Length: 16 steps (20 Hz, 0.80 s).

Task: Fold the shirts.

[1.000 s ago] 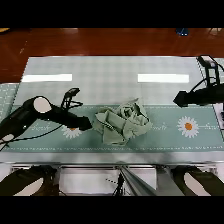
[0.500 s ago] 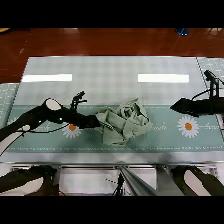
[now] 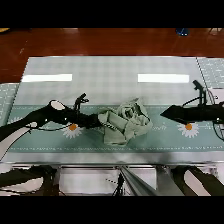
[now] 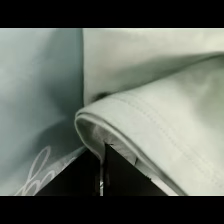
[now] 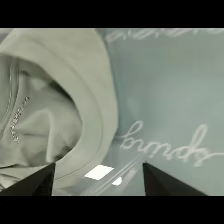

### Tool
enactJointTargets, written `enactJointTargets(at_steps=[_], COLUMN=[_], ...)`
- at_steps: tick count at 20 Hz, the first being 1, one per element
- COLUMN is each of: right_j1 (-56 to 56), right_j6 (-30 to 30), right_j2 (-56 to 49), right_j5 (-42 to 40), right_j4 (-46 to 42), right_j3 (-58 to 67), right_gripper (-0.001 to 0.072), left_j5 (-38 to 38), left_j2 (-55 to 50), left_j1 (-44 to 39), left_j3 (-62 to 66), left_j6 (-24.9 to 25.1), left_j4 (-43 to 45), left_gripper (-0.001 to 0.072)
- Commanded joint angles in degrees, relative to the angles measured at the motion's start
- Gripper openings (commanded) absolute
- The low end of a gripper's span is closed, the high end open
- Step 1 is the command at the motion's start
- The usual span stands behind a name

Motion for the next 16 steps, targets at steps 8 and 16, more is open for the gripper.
enactJointTargets(at_steps=[8, 16], right_j1=[17.97, 19.10], right_j6=[11.82, 8.90], right_j2=[-2.32, 1.07], right_j5=[-25.18, -19.78], right_j4=[7.45, 6.19], right_j3=[-11.69, -3.04], right_gripper=[0.0607, 0.0024], left_j5=[-3.67, -6.27], left_j2=[5.49, 11.82], left_j1=[0.00, 4.90], left_j3=[1.25, 9.14], left_j6=[4.76, 5.25], left_j4=[-0.31, -0.28], left_gripper=[0.0029, 0.0027])
